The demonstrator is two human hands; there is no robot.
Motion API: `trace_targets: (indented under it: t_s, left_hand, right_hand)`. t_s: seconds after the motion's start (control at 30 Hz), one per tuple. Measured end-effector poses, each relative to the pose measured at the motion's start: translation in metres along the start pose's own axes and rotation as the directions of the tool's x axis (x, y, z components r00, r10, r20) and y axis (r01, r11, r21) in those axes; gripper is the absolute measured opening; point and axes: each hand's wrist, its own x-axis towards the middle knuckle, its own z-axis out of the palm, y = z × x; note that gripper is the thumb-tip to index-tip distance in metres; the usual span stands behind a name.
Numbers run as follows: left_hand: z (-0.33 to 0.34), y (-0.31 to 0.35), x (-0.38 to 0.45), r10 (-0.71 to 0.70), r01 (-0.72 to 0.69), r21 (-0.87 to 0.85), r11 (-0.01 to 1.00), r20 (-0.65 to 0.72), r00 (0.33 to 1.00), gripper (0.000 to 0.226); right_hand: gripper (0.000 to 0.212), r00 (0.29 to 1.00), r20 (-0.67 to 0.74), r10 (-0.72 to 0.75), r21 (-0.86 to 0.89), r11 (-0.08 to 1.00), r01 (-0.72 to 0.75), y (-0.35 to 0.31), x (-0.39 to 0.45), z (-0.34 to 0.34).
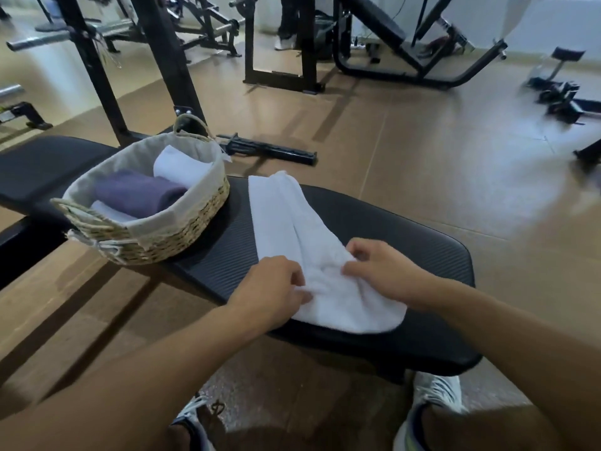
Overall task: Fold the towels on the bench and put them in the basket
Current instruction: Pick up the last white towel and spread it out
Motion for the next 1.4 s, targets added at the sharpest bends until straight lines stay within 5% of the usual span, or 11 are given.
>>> trace_targets:
  t_s: [0.13, 0.23, 0.3, 0.4, 0.47, 0.57, 0.83, 1.0, 1.07, 1.2, 1.4]
  left_hand:
    - [0.015, 0.020, -0.013, 0.100, 0.009, -0.399, 0.917, 0.251, 0.963, 0.017]
    - [0.015, 0.035, -0.028, 0.335, 0.144, -0.599, 0.788, 0.613, 0.715, 0.028]
    - [0.011, 0.040, -0.029, 0.422, 0.177, -0.638, 0.749, 0.666, 0.614, 0.034]
    - [0.006, 0.036, -0.013, 0.350, -0.017, -0.620, 0.785, 0.420, 0.837, 0.023]
    - [0.003, 0.019, 0.007, 0.276, -0.233, -0.308, 0.923, 0.103, 0.956, 0.024]
    - [-0.001, -0.008, 0.030, 0.232, -0.246, 0.206, 0.947, 0.091, 0.968, 0.052]
    - [0.013, 0.016, 0.019, 0.183, -0.261, 0.411, 0.873, 0.220, 0.958, 0.044]
    - [0.004, 0.031, 0.000, 0.153, -0.194, 0.066, 0.979, 0.395, 0.906, 0.040]
    - [-0.007, 0.023, 0.006, 0.130, -0.119, -0.056, 0.991, 0.307, 0.943, 0.032]
    - [-0.031, -0.016, 0.037, -0.011, 0.020, 0.082, 0.996, -0.110, 0.994, 0.024]
    - [-0.037, -0.072, 0.069, -0.269, 0.269, 0.225, 0.937, -0.030, 0.963, 0.050]
  right_hand:
    - [0.015, 0.982, -0.176, -0.070, 0.111, 0.990, 0.091, 0.001, -0.002, -0.013]
    - [0.010, 0.994, -0.061, -0.093, 0.005, 0.996, 0.093, 0.007, -0.005, -0.026]
    - [0.008, 0.987, 0.149, -0.061, -0.075, 0.994, 0.073, 0.010, -0.010, -0.035]
    - [0.020, 0.927, 0.374, 0.001, -0.281, 0.953, 0.113, 0.012, -0.022, -0.044]
    - [0.029, 0.930, 0.369, 0.000, -0.337, 0.932, 0.134, 0.015, -0.025, -0.047]
    - [0.032, 0.986, 0.154, -0.060, -0.337, 0.935, 0.109, 0.022, -0.023, -0.048]
    - [0.013, 0.912, -0.397, -0.105, -0.248, 0.969, 0.003, 0.041, -0.004, -0.047]
    - [0.033, 0.904, -0.421, -0.072, -0.360, 0.928, -0.093, 0.030, -0.005, -0.042]
    - [0.039, 0.919, -0.394, -0.023, -0.410, 0.899, -0.153, 0.027, -0.005, -0.041]
    - [0.041, 0.942, -0.325, 0.083, -0.493, 0.835, -0.244, 0.023, -0.009, -0.044]
    - [0.015, 0.982, -0.080, 0.173, -0.545, 0.817, -0.189, 0.036, -0.011, -0.069]
